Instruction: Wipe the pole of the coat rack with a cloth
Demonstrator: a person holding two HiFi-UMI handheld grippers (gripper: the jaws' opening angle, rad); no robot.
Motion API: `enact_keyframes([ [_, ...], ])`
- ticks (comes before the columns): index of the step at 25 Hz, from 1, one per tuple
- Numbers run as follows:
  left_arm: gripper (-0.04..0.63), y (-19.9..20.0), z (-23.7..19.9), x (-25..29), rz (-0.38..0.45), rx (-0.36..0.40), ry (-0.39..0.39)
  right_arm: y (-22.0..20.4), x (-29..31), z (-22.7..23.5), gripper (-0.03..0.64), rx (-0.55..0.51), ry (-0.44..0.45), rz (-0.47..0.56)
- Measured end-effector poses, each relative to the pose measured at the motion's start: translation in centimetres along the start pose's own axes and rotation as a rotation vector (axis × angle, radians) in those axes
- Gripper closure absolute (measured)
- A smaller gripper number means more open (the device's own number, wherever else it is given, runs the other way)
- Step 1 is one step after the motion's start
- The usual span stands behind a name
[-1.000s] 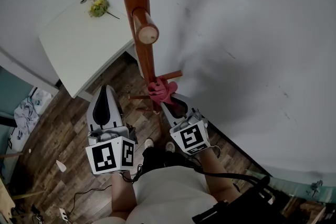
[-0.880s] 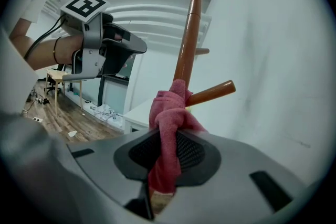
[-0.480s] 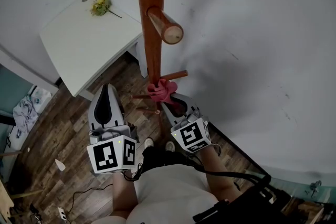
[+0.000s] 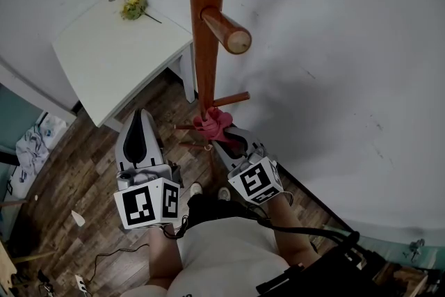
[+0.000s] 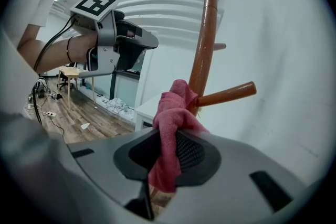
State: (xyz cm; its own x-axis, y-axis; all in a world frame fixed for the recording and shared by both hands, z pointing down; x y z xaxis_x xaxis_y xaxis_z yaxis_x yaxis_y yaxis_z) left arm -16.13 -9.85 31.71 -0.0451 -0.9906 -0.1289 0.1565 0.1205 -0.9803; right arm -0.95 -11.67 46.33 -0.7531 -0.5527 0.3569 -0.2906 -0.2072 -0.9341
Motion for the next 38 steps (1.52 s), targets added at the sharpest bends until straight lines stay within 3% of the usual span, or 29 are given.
enact_keyframes([
  [38,0.586,0.4,1.7,-1.0,0.021,-0.018,0.002,1.0,-3.0,-2.0,0.535,-0.100,0.093,-0.025],
])
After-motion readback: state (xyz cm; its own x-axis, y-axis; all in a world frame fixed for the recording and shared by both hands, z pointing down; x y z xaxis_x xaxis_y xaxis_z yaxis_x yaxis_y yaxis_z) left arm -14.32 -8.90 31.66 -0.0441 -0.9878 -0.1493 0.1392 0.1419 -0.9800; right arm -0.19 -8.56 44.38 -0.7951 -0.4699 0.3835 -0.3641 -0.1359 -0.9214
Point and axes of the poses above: the fingertips, and each gripper's own axes: x forward along the fingers, z to its right, y out of its top, the point moved 3 cm from there along -x, backward along the fingers, and after that the axes turned 15 degrees about x, right-handed, at the moved point
